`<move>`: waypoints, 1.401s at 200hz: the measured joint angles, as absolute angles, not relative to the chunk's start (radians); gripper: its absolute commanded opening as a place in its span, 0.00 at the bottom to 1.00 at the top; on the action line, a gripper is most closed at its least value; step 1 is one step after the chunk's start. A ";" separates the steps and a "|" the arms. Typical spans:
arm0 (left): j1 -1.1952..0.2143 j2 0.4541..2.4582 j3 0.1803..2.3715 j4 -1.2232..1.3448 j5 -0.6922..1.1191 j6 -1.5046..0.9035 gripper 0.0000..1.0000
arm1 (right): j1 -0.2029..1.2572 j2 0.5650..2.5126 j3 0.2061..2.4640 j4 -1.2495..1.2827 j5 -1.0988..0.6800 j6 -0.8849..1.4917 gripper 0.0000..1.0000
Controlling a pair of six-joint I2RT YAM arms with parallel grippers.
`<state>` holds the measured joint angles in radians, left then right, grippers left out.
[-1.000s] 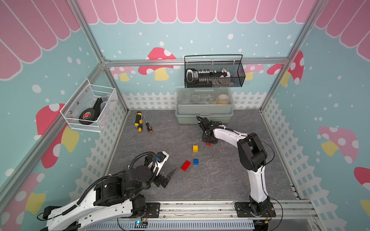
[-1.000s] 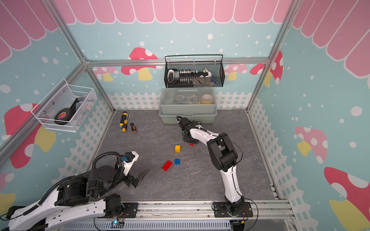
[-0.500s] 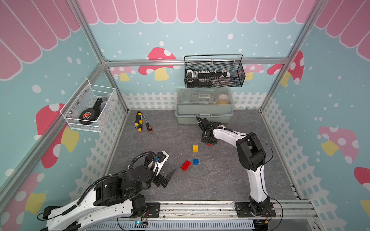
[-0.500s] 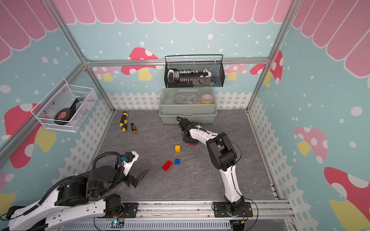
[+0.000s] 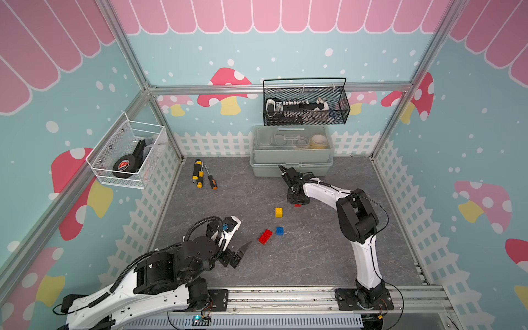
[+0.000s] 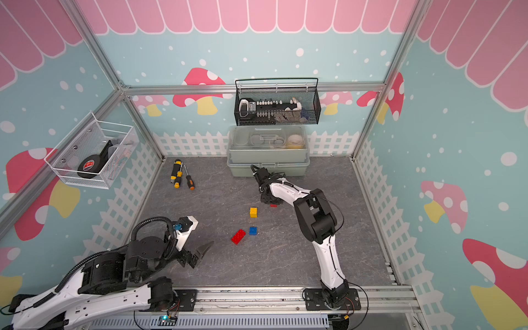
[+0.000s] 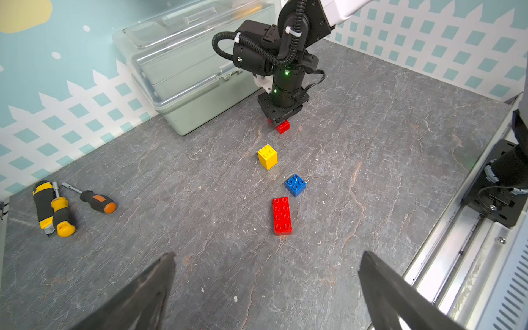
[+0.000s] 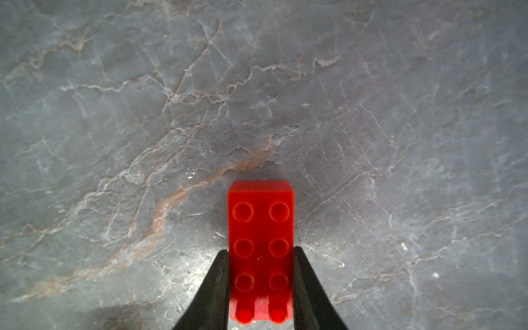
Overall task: Assemble the letter f with lego
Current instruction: Pick up the lego brick from the center of the board, then assemble the lego brick with the lego brick.
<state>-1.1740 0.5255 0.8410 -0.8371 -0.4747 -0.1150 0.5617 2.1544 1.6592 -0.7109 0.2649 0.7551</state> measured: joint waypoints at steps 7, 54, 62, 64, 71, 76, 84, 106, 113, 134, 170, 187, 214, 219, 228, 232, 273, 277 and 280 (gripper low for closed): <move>-1.174 0.525 0.841 -0.837 -0.475 -0.115 0.99 | 0.562 2.155 1.670 -0.723 0.265 0.722 0.30; -1.174 0.525 0.841 -0.837 -0.475 -0.115 0.99 | 0.562 2.128 1.705 -0.822 0.258 0.451 0.32; -1.174 0.525 0.841 -0.837 -0.475 -0.115 0.99 | 0.562 2.114 1.707 -0.844 0.247 0.399 0.32; -1.174 0.525 0.841 -0.837 -0.475 -0.115 0.99 | 0.562 2.109 1.708 -0.851 0.245 0.384 0.32; -1.174 0.525 0.841 -0.837 -0.475 -0.115 0.99 | 0.562 2.097 1.714 -0.871 0.237 0.344 0.31; -1.174 0.525 0.841 -0.837 -0.475 -0.115 0.99 | 0.561 2.085 1.720 -0.887 0.232 0.309 0.30; -1.174 0.525 0.841 -0.837 -0.475 -0.115 0.99 | 0.559 2.069 1.731 -0.908 0.223 0.260 0.29; -1.174 0.525 0.841 -0.837 -0.475 -0.115 0.99 | 0.549 2.020 1.764 -0.949 0.183 0.121 0.28; -1.174 0.525 0.841 -0.837 -0.475 -0.115 0.99 | 0.542 2.006 1.773 -0.958 0.157 0.075 0.29; -1.174 0.525 0.841 -0.837 -0.475 -0.115 0.99 | 0.521 1.964 1.778 -0.978 0.056 -0.068 0.27; -1.174 0.525 0.841 -0.837 -0.475 -0.115 0.99 | 0.511 1.921 1.714 -0.970 -0.155 -0.303 0.24; -1.174 0.525 0.841 -0.837 -0.475 -0.115 0.99 | 0.512 1.919 1.668 -0.968 -0.229 -0.400 0.24; -1.174 0.525 0.841 -0.837 -0.475 -0.115 0.99 | 0.512 1.919 1.634 -0.974 -0.323 -0.541 0.24; -1.174 0.525 0.841 -0.837 -0.475 -0.115 0.99 | 0.512 1.919 1.633 -0.974 -0.337 -0.564 0.24; -1.174 0.525 0.841 -0.837 -0.475 -0.115 0.99 | 0.512 1.919 1.633 -0.972 -0.363 -0.599 0.24; -1.174 0.525 0.841 -0.837 -0.475 -0.115 0.99 | 0.512 1.919 1.633 -0.971 -0.371 -0.612 0.25; -1.174 0.525 0.841 -0.837 -0.476 -0.115 0.99 | 0.532 1.927 1.648 -0.968 -0.380 -0.704 0.24; -1.174 0.525 0.841 -0.837 -0.476 -0.115 0.99 | 0.538 1.931 1.652 -0.966 -0.377 -0.712 0.24; -1.174 0.525 0.841 -0.837 -0.476 -0.115 0.99 | 0.540 1.934 1.655 -0.965 -0.374 -0.715 0.24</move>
<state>-1.1740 0.5255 0.8410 -0.8371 -0.4755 -0.1150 0.5404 1.9335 1.6547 -0.9646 -0.3737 -0.7155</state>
